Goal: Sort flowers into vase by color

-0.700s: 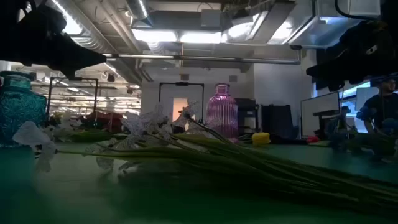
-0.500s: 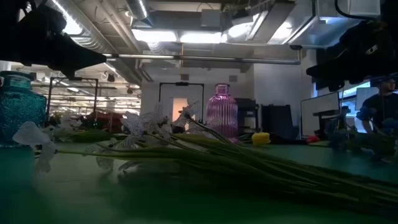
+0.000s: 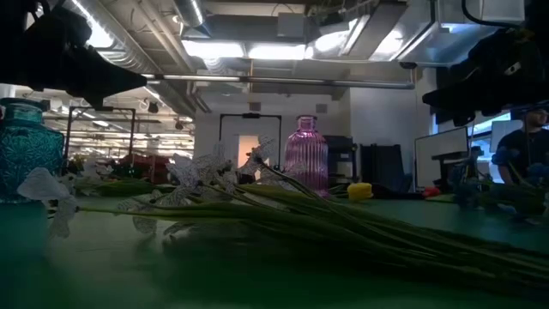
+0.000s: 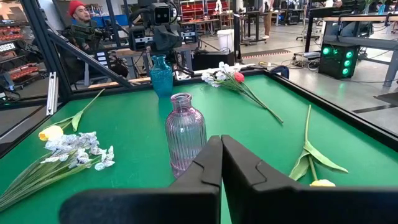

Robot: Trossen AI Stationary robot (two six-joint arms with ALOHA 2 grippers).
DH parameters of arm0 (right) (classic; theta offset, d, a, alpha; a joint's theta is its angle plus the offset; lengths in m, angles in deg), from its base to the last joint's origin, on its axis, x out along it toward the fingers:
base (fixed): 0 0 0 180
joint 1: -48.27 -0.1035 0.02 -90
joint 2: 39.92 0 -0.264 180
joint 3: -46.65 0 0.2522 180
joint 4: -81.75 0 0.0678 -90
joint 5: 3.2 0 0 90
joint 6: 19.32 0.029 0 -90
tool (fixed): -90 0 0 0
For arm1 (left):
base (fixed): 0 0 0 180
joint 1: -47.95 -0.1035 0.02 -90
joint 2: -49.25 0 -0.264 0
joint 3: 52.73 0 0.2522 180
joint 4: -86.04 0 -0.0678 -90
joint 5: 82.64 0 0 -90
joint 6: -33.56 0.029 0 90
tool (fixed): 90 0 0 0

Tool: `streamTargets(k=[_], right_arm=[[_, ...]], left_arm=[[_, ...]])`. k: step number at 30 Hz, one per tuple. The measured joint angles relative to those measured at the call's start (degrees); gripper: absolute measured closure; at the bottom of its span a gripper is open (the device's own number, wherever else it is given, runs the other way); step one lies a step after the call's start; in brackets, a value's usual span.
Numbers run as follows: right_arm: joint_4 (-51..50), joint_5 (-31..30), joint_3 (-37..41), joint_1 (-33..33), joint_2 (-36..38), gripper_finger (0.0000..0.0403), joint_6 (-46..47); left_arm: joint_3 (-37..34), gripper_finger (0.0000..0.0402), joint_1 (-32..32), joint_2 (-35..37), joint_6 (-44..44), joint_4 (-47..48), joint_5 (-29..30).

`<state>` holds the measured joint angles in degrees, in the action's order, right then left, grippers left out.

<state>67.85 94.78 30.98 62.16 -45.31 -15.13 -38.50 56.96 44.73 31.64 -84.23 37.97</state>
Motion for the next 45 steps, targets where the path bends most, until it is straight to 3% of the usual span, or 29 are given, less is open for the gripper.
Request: streamTargets(k=[32,36,42,45], right_arm=[[0.4,0.0,0.1,0.0,0.0,0.0397,-1.4],[4.1,0.2,0.2,0.0,0.0,0.0397,-1.0],[15.5,3.6,0.2,-0.2,-0.2,0.0397,17.8],[19.3,5.7,-0.1,-4.7,-3.0,0.0400,22.2]], left_arm=[[0.0,0.0398,0.0,0.0,0.0,0.0,0.0],[0.0,0.0398,0.0,0.0,0.0,0.0,0.0],[0.0,0.0398,0.0,0.0,0.0,0.0,0.0],[0.0,0.0398,0.0,0.0,0.0,0.0,0.0]])
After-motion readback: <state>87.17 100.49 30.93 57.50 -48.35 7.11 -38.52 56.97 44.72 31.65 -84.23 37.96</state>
